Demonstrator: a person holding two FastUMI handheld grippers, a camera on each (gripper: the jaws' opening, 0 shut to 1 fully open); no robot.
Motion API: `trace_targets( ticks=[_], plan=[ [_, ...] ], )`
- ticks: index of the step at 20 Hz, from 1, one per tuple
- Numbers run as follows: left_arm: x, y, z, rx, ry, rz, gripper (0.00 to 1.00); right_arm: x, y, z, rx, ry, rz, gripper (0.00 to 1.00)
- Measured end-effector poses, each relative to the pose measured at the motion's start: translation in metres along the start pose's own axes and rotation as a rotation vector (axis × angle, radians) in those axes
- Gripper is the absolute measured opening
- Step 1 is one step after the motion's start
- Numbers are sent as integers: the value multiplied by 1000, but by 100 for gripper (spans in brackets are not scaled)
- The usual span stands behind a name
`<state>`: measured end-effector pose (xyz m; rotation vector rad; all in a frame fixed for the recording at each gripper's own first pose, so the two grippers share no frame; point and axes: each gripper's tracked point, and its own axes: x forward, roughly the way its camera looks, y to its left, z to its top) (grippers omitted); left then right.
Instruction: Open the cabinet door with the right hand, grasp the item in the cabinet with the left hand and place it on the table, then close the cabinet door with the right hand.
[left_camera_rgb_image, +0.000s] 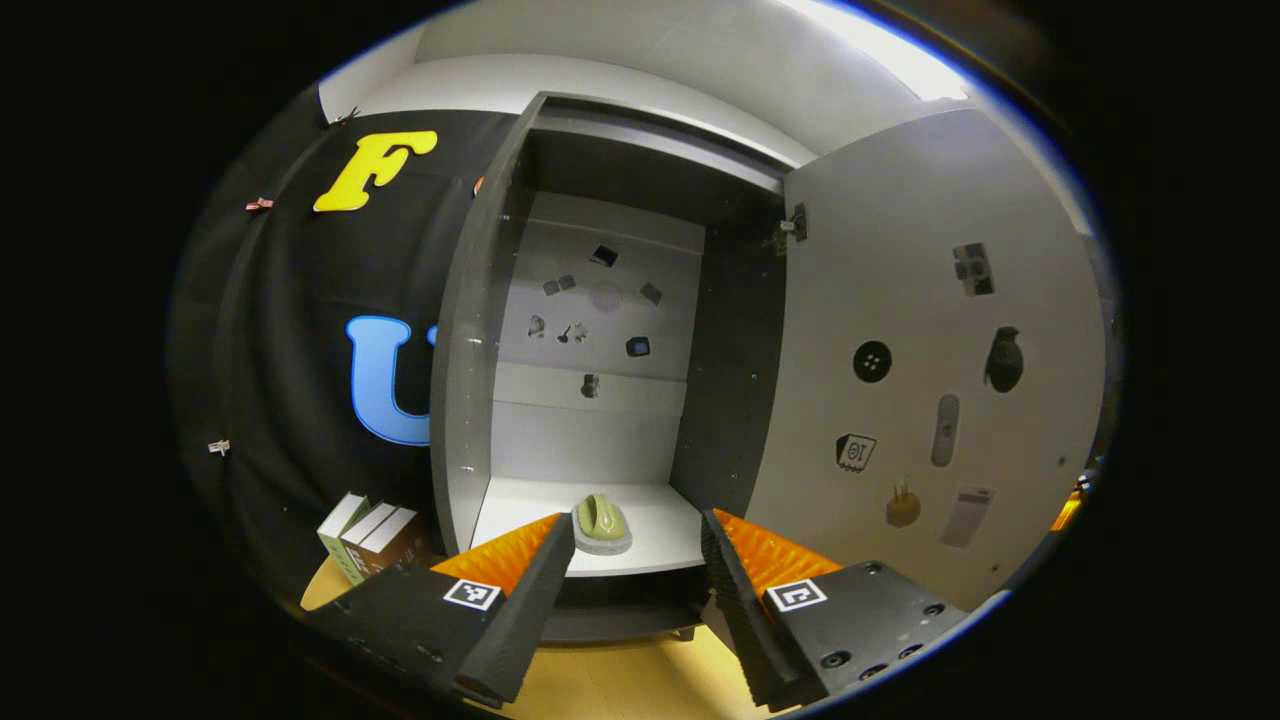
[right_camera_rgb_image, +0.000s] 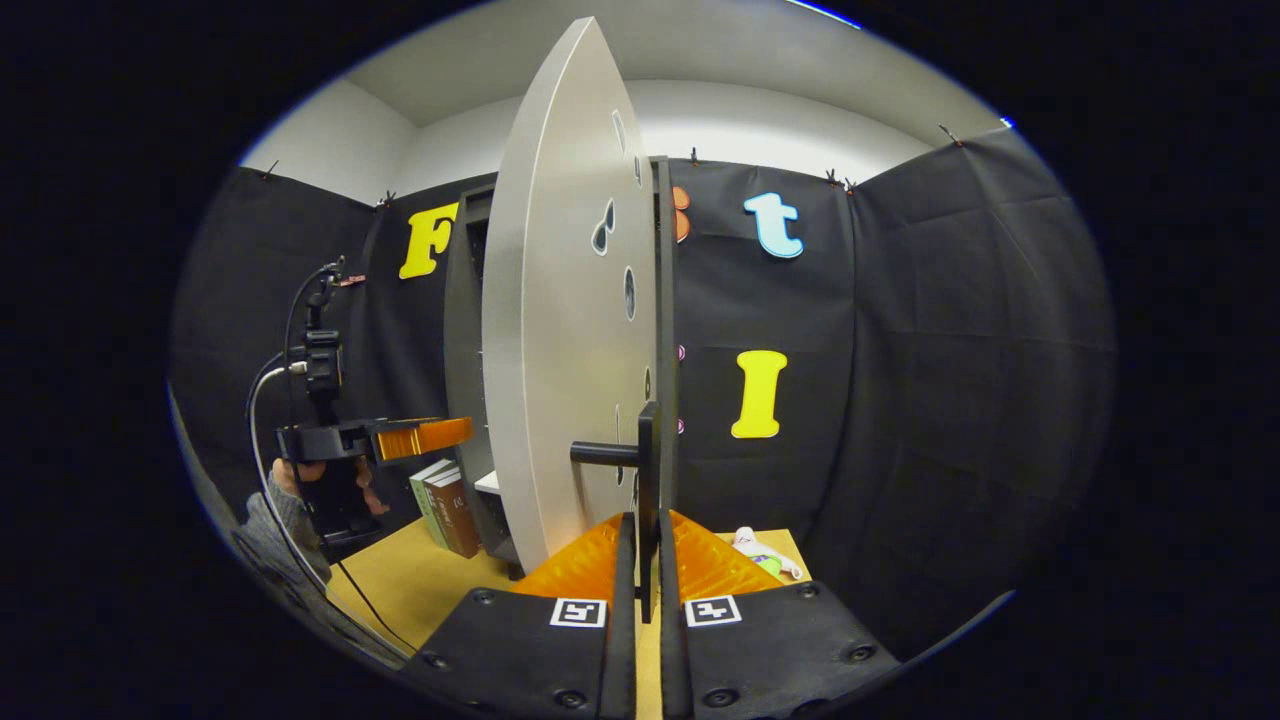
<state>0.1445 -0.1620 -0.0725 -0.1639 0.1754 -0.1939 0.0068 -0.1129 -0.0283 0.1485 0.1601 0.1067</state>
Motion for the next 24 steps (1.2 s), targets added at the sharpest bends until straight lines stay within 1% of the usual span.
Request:
trace_targets(
  ticks=[3, 4, 6, 7, 9, 11, 12, 13, 14, 15, 16, 18, 20, 24],
  plan=[
    [23, 2, -6, -12, 31, 28, 81, 1, 5, -2, 34, 9, 86, 12],
    [30, 3, -7, -7, 37, 38, 77, 0, 7, -3, 27, 12, 105, 12],
    [44, 7, -8, 12, 44, 59, 77, -3, 1, -5, 5, 16, 117, 14],
    [52, 9, -8, 21, 48, 63, 82, -6, -1, -9, 6, 18, 126, 14],
    [70, 12, -11, 52, 64, 56, 82, -17, -1, -9, 23, 16, 147, 14],
    [88, 15, -15, 88, 92, 56, 82, -32, -6, -2, 40, -10, 152, 14],
    [98, 17, -19, 94, 104, 54, 82, -39, -12, 1, 46, -23, 134, 14],
    [109, 19, -23, 94, 120, 52, 82, -44, -26, 0, 39, -35, 84, 14],
    [119, 23, -28, 90, 142, 49, 81, -48, -42, -3, 22, -37, 23, 17],
    [130, 25, -33, 80, 163, 44, 81, -49, -58, -7, 7, -31, -37, 11],
    [142, 26, -38, 69, 185, 35, 81, -50, -74, -11, 1, -22, -92, 11],
    [163, 31, -48, 59, 229, 23, 81, -50, -97, -18, 4, -3, -175, 12],
    [183, 38, -55, 46, 267, 29, 81, -50, -115, -21, 9, 6, -227, 11],
    [217, 52, -67, 39, 353, 50, 79, -39, -142, -20, 2, 13, -288, 11]
  ],
)
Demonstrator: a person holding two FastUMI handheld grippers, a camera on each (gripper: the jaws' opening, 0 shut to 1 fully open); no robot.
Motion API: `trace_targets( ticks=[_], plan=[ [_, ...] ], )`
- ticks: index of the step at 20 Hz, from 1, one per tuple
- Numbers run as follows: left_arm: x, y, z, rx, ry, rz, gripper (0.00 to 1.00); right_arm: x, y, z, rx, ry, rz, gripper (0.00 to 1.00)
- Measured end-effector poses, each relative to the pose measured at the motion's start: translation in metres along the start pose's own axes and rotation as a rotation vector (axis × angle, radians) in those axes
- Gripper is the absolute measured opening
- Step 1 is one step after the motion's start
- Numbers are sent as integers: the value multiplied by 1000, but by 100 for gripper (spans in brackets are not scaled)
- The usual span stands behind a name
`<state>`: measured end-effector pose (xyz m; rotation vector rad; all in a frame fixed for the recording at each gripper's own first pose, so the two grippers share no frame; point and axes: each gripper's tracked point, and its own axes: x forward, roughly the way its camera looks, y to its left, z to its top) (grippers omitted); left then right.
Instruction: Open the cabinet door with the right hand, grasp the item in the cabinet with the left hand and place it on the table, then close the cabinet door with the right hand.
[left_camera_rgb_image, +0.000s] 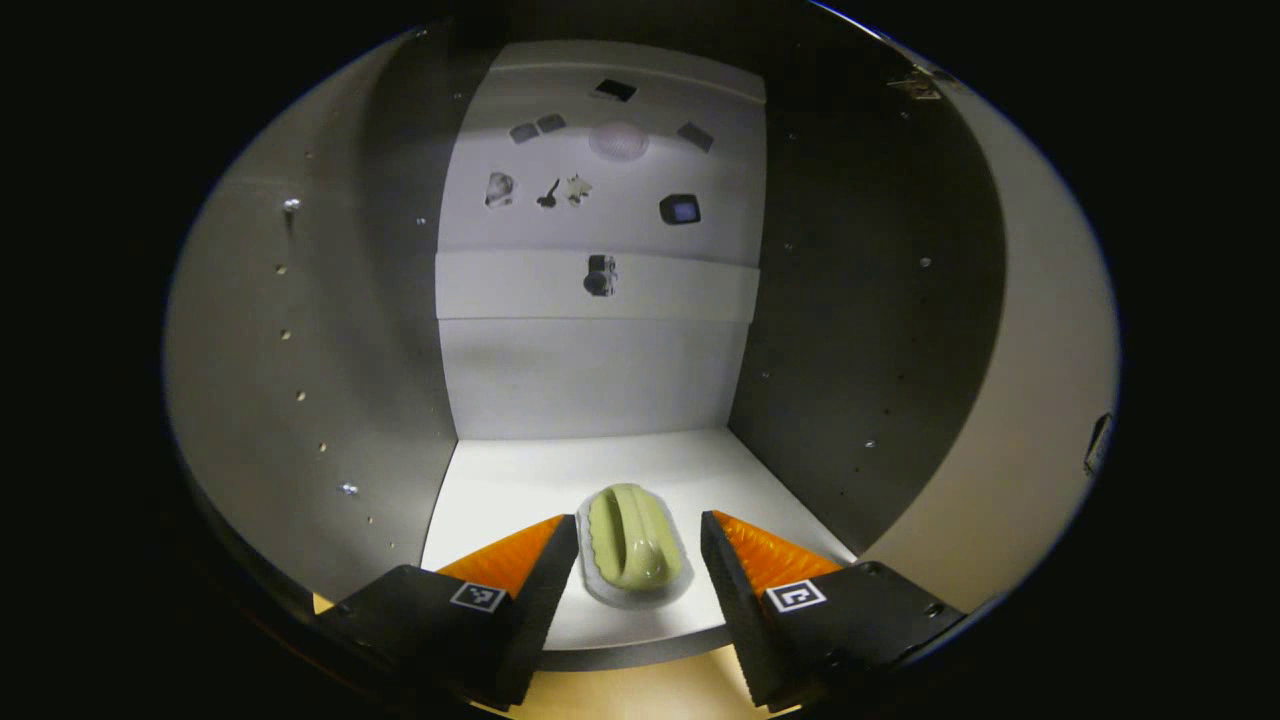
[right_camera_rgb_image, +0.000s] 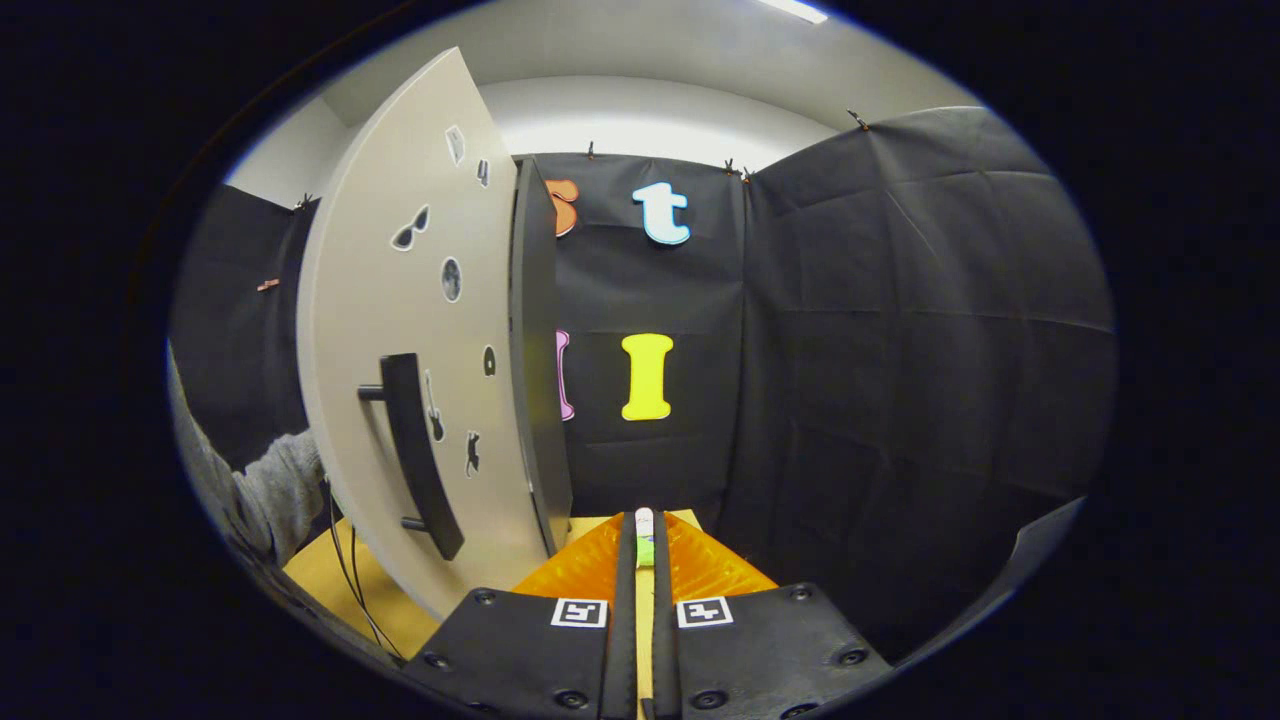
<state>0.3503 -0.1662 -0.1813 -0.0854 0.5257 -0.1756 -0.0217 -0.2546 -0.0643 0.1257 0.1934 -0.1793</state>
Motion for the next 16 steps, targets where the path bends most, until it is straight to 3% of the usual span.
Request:
trace_targets(
  ticks=[9, 11, 13, 16],
  plan=[
    [63, 5, -26, -139, 194, 13, 75, 34, -19, -10, 6, 43, -31, 11],
    [70, 12, -26, -130, 203, 46, 71, 38, -22, -12, 12, 51, -33, 11],
    [75, 20, -25, -116, 206, 76, 60, 39, -24, -14, 19, 57, -33, 11],
    [76, 18, -22, -139, 199, 64, 54, 40, -27, -14, 13, 54, -40, 11]
  ],
)
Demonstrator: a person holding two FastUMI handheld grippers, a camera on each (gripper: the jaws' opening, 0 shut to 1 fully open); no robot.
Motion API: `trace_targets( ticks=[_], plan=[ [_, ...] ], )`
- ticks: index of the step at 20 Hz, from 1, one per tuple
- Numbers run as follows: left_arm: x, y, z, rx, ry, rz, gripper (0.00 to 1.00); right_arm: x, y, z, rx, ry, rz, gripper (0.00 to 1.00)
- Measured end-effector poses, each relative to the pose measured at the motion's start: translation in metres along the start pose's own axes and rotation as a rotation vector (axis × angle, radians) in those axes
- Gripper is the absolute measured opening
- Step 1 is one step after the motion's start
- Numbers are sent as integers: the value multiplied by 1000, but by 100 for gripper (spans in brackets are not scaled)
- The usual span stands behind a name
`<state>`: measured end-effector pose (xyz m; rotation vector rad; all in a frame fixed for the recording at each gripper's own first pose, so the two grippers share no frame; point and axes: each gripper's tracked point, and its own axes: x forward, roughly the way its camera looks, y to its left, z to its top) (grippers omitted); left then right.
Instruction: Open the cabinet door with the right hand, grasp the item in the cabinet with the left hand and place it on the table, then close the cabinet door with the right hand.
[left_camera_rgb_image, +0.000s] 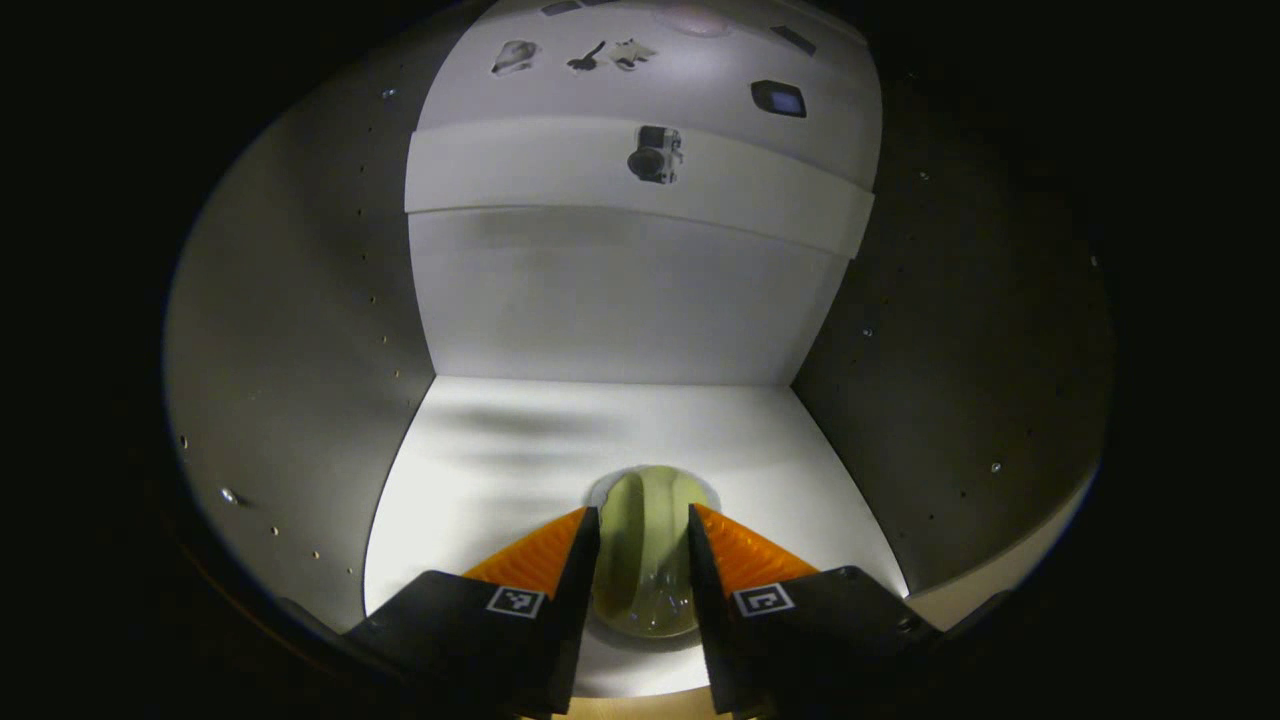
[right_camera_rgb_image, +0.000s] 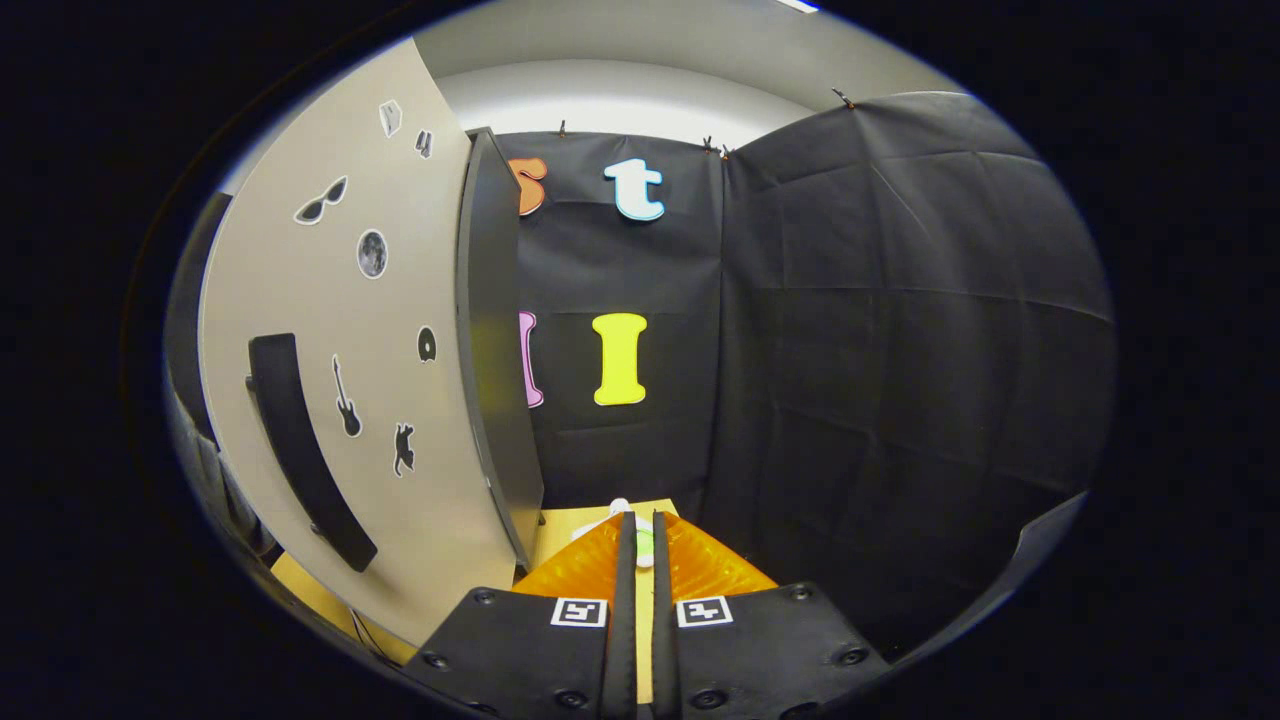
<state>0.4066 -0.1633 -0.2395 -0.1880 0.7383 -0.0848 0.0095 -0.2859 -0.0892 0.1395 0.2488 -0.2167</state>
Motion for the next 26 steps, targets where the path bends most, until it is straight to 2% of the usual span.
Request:
trace_targets(
  ticks=[1, 2, 5, 7, 11, 14, 17, 21, 26],
  plan=[
    [-2, 1, 7, -3, -25, 9, 52, -1, 0, 0, 0, 1, 2, 11],
    [0, 5, 4, -2, -12, 23, 25, -1, 0, 0, 1, 1, 6, 11],
    [-3, 2, 1, 33, 10, 25, 23, -3, 4, 0, -1, 1, 24, 11],
    [-3, -5, -2, 30, 16, -5, 20, -5, 3, -2, -4, 4, 32, 11],
    [-4, -5, -1, 40, 11, -4, 16, -10, 1, -5, -10, 10, 42, 11],
    [-10, -5, -4, 63, 29, 14, 16, -13, 1, -6, -7, 11, 51, 11],
    [-24, -4, -6, 39, 28, 21, 16, -13, 6, -4, 1, 6, 74, 11],
    [-72, -6, 1, 2, -73, 6, 16, -8, 18, -6, 6, 11, 123, 11],
    [-170, -21, -32, 89, -229, 5, 16, -6, 46, -9, 34, 22, 177, 12]
  ],
)
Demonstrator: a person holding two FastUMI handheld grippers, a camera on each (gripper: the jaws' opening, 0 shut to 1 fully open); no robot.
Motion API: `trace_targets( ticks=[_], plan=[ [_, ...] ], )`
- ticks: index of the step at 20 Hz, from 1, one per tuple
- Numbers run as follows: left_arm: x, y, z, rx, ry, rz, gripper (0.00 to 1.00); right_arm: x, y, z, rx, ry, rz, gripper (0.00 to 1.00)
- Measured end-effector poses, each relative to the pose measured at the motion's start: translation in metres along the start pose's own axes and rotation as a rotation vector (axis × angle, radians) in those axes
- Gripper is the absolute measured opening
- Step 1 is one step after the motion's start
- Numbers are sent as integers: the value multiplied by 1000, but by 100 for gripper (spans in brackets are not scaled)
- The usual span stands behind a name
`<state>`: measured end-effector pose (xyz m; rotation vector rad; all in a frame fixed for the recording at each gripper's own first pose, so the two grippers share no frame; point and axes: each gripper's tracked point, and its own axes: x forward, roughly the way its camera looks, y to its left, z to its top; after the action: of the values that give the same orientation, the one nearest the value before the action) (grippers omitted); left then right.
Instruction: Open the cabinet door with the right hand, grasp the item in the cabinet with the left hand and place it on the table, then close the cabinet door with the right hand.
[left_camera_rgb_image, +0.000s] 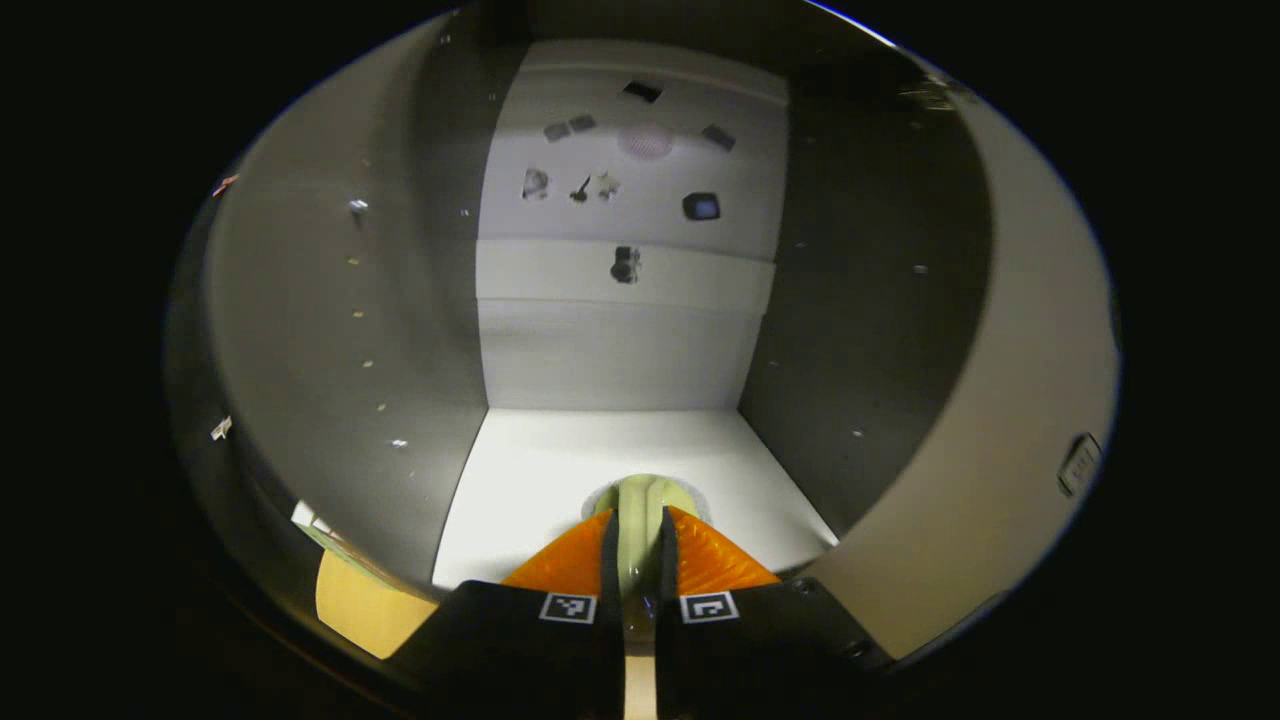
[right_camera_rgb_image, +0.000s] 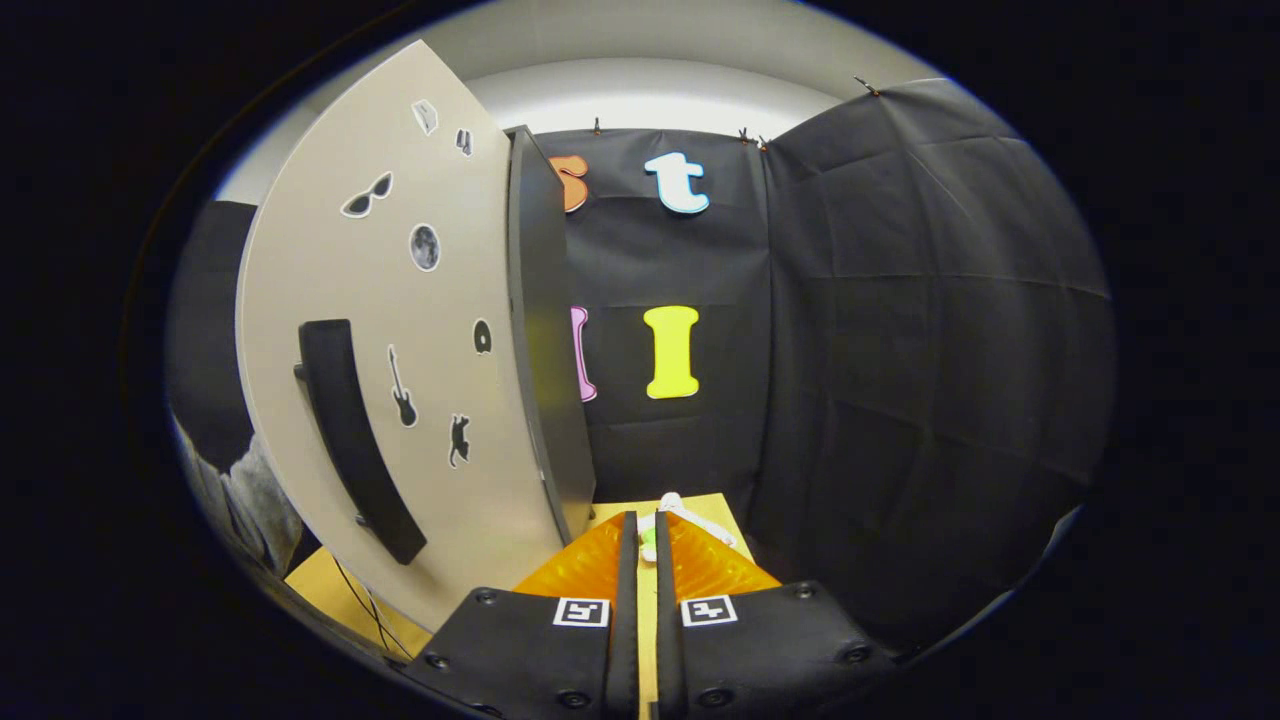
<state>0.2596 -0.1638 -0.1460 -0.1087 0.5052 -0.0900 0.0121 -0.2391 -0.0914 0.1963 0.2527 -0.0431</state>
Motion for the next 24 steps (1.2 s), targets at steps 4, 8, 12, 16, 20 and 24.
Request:
trace_targets(
  ticks=[4, 8, 12, 16, 20, 24],
  plan=[
    [-70, -16, -26, -39, -54, -20, 16, -13, 10, -5, -45, -14, -50, 12],
    [-130, -19, -61, -47, -114, 7, 16, -40, 23, -2, -145, -41, -139, 12],
    [-157, -32, -139, -77, -41, -24, 16, -69, 26, -2, -182, -68, -228, 8],
    [-171, -44, -217, -86, 11, -12, 16, -87, 23, -3, -157, -84, -264, 8],
    [-160, -68, -284, -110, 39, -21, 17, -82, 10, 0, -148, -101, -260, 8],
    [-138, -75, -355, -158, 97, 26, 16, -66, 2, 0, -125, -122, -193, 11]
  ],
)
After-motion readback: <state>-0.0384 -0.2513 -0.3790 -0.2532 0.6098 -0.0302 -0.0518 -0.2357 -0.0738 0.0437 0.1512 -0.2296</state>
